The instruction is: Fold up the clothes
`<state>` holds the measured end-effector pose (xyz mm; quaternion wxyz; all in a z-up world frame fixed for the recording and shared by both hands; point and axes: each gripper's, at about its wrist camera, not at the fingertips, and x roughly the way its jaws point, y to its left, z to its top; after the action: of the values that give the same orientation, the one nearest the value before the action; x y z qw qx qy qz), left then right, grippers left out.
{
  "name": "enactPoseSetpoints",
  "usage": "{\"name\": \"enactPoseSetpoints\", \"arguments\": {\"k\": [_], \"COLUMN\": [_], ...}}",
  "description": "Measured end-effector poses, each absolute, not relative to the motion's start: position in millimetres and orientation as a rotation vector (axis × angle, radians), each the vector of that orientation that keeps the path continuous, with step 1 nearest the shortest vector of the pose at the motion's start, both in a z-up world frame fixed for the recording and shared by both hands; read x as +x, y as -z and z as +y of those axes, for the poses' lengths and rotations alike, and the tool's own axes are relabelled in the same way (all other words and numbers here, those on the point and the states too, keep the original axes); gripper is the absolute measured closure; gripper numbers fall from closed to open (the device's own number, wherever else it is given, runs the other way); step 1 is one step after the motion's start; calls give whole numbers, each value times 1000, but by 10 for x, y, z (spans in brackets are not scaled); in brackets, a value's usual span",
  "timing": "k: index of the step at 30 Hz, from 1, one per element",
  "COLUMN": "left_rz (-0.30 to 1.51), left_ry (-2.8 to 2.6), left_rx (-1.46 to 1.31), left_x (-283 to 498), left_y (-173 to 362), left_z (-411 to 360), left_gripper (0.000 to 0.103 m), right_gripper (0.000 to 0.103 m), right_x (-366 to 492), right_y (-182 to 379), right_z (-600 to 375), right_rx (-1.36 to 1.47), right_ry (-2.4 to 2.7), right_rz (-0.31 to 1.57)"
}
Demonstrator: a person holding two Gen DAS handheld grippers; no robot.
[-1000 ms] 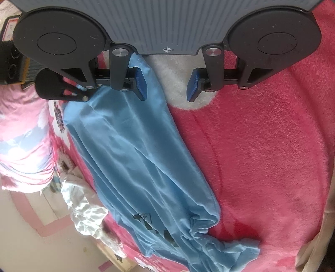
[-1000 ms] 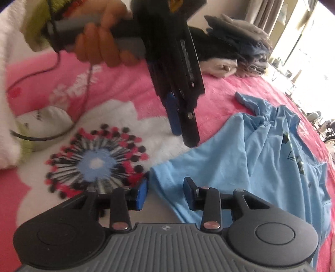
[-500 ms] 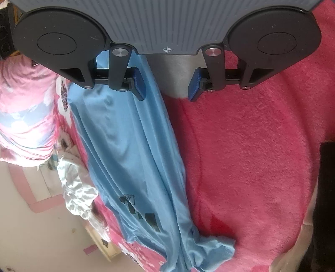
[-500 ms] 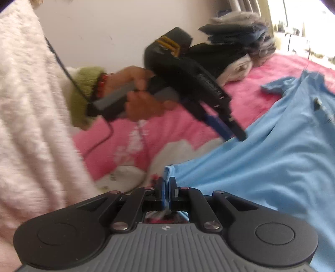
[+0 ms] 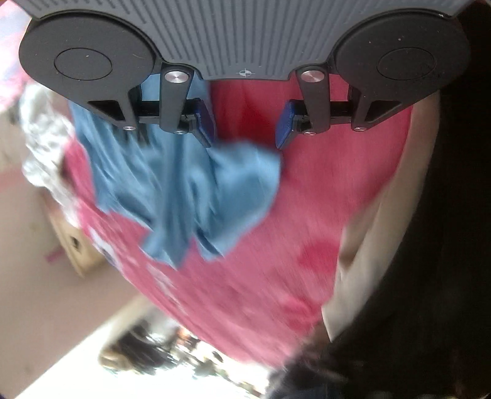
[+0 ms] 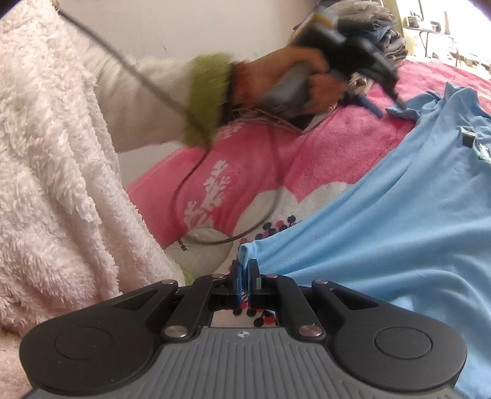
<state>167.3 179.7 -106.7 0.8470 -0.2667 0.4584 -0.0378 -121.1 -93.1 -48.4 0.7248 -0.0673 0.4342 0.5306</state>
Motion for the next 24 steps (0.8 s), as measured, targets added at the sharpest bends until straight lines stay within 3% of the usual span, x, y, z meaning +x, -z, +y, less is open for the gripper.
{"name": "enactPoseSetpoints", "arguments": {"k": [12,14,16,18,24], "left_rz": [929,914,906,896,840], "left_ry": [52,53,46,49,-13], "left_rx": [-352,-328,-325,-334,-235], "left_x": [2295,2308,2285,2257,2172], "left_y": [1212,1220,1222,1228,948], "left_z": [1656,1637,1663,1712,1793], "left_gripper": [59,68,86,98,102], "right_gripper": [99,99,99,99,99], "right_x": [-1183,-1172,-1165,-1162,-1163], "right_y": [506,508,509,516,514], "right_z": [-984,-988,-988,-997,-999], "right_rx": [-115,-106,-104,-100,-101], "right_ry": [-1168,-1170,-1171,-1174,-1185], "right_rz": [982,984,986,988,989]}}
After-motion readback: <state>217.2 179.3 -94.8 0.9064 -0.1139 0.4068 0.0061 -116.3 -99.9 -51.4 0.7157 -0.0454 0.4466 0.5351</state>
